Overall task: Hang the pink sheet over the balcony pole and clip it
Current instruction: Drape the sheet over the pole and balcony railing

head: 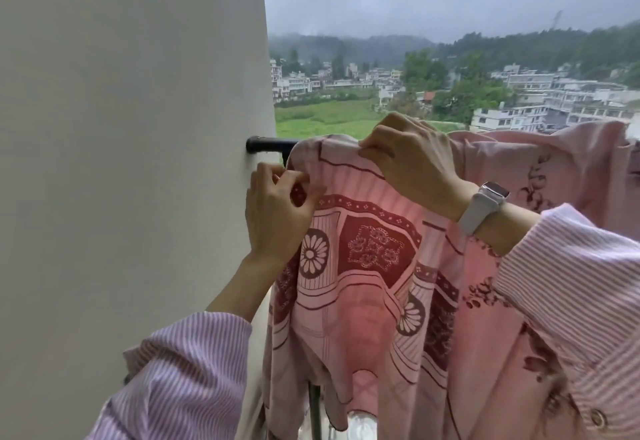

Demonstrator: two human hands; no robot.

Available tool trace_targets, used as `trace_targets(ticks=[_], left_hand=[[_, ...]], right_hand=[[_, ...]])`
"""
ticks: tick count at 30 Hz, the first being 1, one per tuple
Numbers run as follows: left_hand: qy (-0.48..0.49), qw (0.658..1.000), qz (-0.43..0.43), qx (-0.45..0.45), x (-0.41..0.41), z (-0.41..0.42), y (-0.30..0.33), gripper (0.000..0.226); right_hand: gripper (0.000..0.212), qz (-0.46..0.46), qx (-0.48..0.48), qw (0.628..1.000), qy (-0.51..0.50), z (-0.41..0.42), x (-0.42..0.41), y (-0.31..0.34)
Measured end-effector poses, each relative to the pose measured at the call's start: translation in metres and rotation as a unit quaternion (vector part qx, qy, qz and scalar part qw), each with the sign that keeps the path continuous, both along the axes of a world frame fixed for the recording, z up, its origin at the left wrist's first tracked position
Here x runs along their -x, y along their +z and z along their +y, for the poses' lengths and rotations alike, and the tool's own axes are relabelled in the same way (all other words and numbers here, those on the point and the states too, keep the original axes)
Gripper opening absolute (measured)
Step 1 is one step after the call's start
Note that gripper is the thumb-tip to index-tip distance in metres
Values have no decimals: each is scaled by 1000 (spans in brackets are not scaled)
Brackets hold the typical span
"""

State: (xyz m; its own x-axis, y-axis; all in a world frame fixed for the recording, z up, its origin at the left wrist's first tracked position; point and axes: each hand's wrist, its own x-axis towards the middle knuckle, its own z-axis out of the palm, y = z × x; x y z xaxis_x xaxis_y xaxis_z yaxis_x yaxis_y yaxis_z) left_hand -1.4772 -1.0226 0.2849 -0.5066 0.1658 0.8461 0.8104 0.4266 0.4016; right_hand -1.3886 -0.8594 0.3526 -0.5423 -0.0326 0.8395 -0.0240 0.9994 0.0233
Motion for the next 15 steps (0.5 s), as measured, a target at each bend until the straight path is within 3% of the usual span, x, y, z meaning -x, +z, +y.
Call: trace_targets(ticks=[3, 7, 12, 15], left_hand=[[-15, 998, -41, -51, 1, 0, 11, 11], [-22, 993, -59, -100, 15, 0, 43, 12], [48, 987, 148, 30, 55, 2, 103, 33], [86, 973, 183, 115, 78, 20, 135, 41]], right_hand=[[18, 28, 6, 1000, 5, -2, 3, -1], [18, 66, 32, 997, 2, -6, 14, 12], [19, 93, 28, 995, -4, 0, 32, 40], [18, 104, 52, 992, -50, 9, 40, 61]])
